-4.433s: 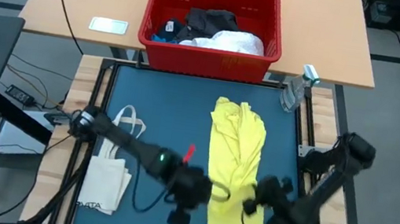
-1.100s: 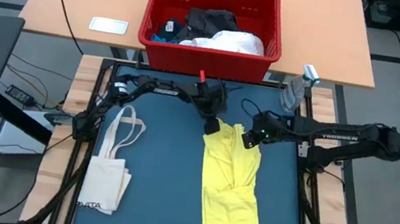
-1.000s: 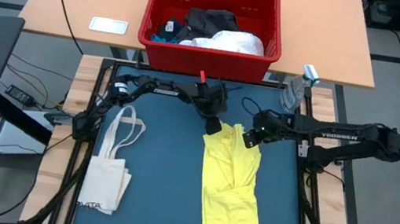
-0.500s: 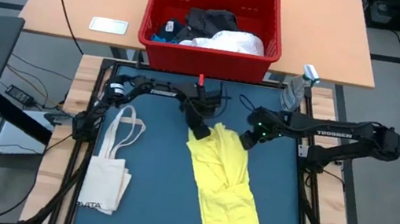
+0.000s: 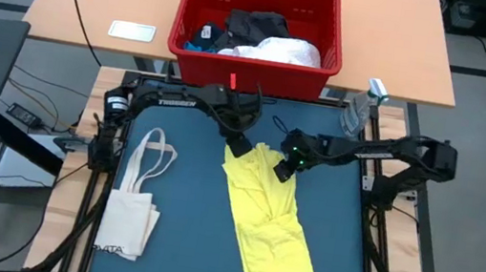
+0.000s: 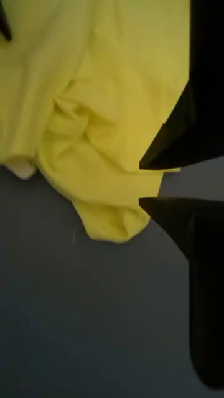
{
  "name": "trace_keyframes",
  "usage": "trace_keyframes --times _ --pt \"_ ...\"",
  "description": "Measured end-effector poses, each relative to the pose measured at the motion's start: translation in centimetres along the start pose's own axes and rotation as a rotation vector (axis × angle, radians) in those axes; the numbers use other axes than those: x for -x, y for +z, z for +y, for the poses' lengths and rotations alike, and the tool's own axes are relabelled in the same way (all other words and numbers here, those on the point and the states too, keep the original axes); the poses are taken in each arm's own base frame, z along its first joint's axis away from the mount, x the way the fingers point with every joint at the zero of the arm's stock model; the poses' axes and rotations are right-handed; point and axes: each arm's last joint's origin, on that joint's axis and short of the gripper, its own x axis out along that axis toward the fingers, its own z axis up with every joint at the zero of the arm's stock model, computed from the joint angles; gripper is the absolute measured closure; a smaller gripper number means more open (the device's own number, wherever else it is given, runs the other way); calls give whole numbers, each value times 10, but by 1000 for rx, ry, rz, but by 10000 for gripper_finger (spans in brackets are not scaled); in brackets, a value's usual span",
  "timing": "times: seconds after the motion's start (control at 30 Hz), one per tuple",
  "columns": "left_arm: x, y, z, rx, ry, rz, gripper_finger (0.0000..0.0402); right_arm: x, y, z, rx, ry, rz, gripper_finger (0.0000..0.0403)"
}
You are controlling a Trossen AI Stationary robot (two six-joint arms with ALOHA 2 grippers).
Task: Fold laundry
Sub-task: Fold the yellow shirt
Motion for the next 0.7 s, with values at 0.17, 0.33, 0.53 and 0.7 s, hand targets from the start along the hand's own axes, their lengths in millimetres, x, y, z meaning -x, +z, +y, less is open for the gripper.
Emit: trace_keyframes --times 0.17,0.33,0.53,0.7 --pt "-1 -3 -4 12 -5 8 277 -11 -2 -3 -11 21 60 276" --pt "1 -8 -17 -21 -23 14 272 12 -7 4 6 49 60 386" --pt "1 -7 -29 -50 -46 -33 271 55 -12 5 -99 80 38 367" --pt "-4 8 -37 -52 -128 -232 271 66 -10 1 -84 -56 -94 358"
